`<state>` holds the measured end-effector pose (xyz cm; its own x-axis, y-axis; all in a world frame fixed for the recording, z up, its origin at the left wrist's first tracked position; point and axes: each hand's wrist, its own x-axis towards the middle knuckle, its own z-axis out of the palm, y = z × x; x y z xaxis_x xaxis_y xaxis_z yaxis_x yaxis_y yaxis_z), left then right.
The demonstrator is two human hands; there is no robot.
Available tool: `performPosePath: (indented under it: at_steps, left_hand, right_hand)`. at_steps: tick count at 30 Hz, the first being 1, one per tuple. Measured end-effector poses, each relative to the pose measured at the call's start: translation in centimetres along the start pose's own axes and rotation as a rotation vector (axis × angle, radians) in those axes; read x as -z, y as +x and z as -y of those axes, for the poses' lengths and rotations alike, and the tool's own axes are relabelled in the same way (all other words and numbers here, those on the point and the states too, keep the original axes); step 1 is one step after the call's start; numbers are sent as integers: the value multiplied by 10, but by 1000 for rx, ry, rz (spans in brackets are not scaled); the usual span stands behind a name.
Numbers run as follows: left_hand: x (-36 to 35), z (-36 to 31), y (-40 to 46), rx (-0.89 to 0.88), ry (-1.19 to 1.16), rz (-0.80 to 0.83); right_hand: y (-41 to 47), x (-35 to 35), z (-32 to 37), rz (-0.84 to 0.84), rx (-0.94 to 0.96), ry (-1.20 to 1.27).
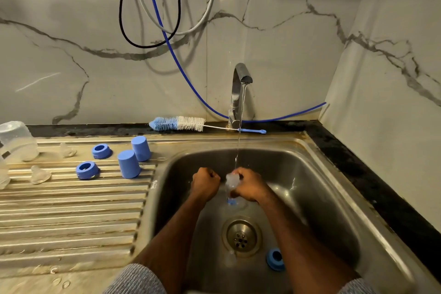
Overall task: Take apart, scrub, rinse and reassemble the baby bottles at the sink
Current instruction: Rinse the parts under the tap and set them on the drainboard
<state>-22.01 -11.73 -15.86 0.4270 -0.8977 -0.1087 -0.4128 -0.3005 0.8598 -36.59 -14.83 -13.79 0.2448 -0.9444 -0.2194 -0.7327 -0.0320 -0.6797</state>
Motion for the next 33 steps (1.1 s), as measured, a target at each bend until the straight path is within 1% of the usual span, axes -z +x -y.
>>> performPosePath:
  at_steps: [1,2,4,5,8,11,12,14,15,17,18,20,21,23,24,26,29,33]
  left_hand:
    - [-1,0,0,-4,6,8]
    - [-1,0,-1,-5,12,12]
    - [0,0,-1,-6,20,8]
    - [0,-1,-2,-10,25,9]
    - [0,-1,-3,-20,37,23]
    - [-1,0,-2,-16,32,21]
    - [-2,0,-1,-17,30,26]
    - [-2,1,-2,-27,35,42]
    - [-2,1,-2,-28,37,44]
    - [-3,2,-1,-25,33,40]
    - [-3,2,-1,-24,30,41]
    - [-3,1,-2,-28,31,50]
    - [-3,0,-2,-31,33,54]
    - [-3,1,-2,-34,37,55]
    - [-3,0,-3,-34,37,59]
    - [-4,0,-3,-37,40,70]
    - [-4,1,-3,-34,40,82]
    - [-5,1,-3,-41,50,85]
  right_hand:
    - [0,0,-1,22,-16,-75]
    - [-1,-1,-2,-23,-22,-131]
    - [-1,-1,-3,-207,7,-177]
    - [0,0,-2,-222,24,-159]
    - [-1,-3,-1,-65,9,-143]
    - [-1,-2,-3,-183,35,-180]
    - [0,-1,-3,-157,38,-177]
    - [-3,-1,0,-39,-1,-189]
    - [-3,-1,1,-44,-18,-204]
    - [-2,1,-1,-151,-18,-236]
    - [-1,1,-1,-161,-13,-233]
    - [-1,1,0,-97,-33,-194]
    - [-1,1,0,-98,-44,-193]
    - [-1,2,-2,-180,-33,-233]
    - [0,2,-2,-189,-16,-241]
    - [-1,2,0,-154,-26,-208]
    - [-2,3,3,-216,-64,-223]
    - [-3,-1,2,-205,18,-146]
